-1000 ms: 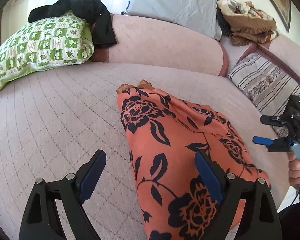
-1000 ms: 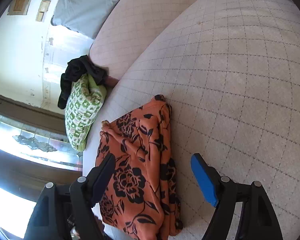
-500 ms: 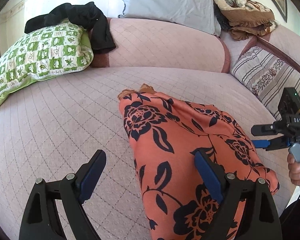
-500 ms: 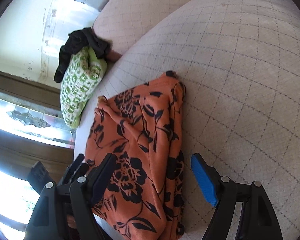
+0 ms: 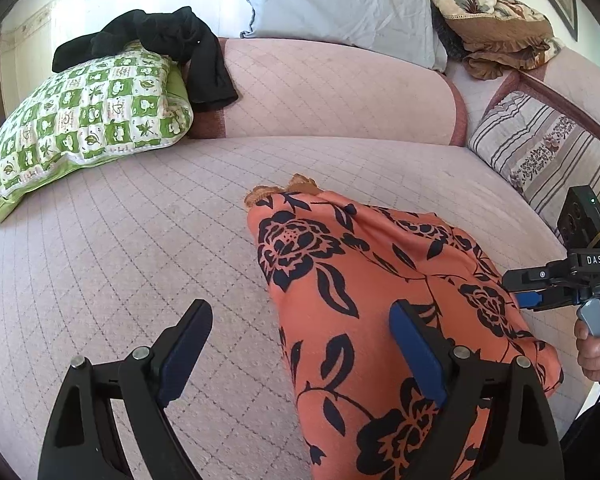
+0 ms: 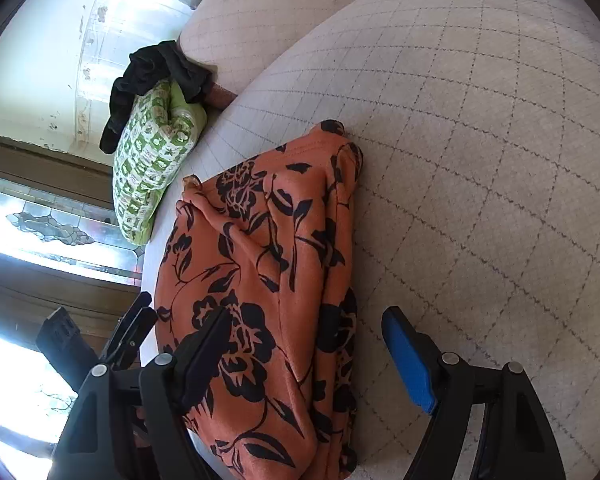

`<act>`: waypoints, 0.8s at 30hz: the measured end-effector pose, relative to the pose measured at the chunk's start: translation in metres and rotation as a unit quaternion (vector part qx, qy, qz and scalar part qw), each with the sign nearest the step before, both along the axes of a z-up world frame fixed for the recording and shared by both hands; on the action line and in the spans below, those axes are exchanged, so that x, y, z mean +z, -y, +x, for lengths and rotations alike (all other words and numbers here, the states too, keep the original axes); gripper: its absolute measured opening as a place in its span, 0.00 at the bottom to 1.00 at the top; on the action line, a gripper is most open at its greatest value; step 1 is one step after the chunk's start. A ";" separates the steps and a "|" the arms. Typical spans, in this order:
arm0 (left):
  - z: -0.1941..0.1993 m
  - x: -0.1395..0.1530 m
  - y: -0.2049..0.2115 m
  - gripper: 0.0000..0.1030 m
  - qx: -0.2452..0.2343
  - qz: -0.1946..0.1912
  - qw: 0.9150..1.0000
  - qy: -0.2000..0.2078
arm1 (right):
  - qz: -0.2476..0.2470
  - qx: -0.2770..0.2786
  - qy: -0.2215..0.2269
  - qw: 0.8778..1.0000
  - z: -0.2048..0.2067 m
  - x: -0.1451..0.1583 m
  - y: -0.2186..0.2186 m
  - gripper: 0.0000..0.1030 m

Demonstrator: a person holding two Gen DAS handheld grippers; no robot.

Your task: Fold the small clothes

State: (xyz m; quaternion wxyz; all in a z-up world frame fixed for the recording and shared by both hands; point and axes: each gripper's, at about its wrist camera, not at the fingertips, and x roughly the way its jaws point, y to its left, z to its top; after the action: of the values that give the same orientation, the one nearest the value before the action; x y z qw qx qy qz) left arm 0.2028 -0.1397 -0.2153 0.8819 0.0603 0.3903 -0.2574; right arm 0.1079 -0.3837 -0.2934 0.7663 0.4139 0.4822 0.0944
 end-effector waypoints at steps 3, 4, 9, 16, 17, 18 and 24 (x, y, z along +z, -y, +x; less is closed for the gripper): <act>0.002 0.000 -0.001 0.88 -0.001 0.003 1.000 0.000 | 0.001 -0.001 0.001 1.000 0.000 0.000 0.000 0.78; 0.002 0.000 -0.001 0.88 -0.002 0.003 1.000 0.001 | 0.002 -0.001 0.001 1.000 0.000 0.000 0.000 0.78; 0.006 -0.002 -0.001 0.88 -0.004 -0.003 1.000 -0.008 | 0.006 0.002 -0.004 1.000 0.004 -0.004 0.000 0.78; 0.018 -0.014 0.008 0.88 -0.044 -0.035 0.996 -0.075 | 0.021 0.002 -0.001 1.000 0.010 -0.014 -0.001 0.78; 0.020 -0.017 0.009 0.88 -0.052 -0.042 0.994 -0.092 | 0.027 0.000 0.001 1.000 0.011 -0.015 0.000 0.78; 0.023 -0.021 0.011 0.88 -0.063 -0.050 0.990 -0.113 | 0.033 -0.001 0.004 0.999 0.011 -0.016 0.000 0.79; 0.025 -0.034 0.020 0.88 -0.080 -0.063 0.983 -0.151 | 0.054 0.011 0.023 0.998 0.020 -0.018 -0.010 0.81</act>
State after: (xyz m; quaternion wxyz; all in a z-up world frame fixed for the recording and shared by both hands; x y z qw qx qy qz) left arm 0.2280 -0.1592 -0.2488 0.7913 -0.0037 0.4962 -0.3573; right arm 0.1281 -0.3734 -0.3118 0.7529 0.4466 0.4631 0.1384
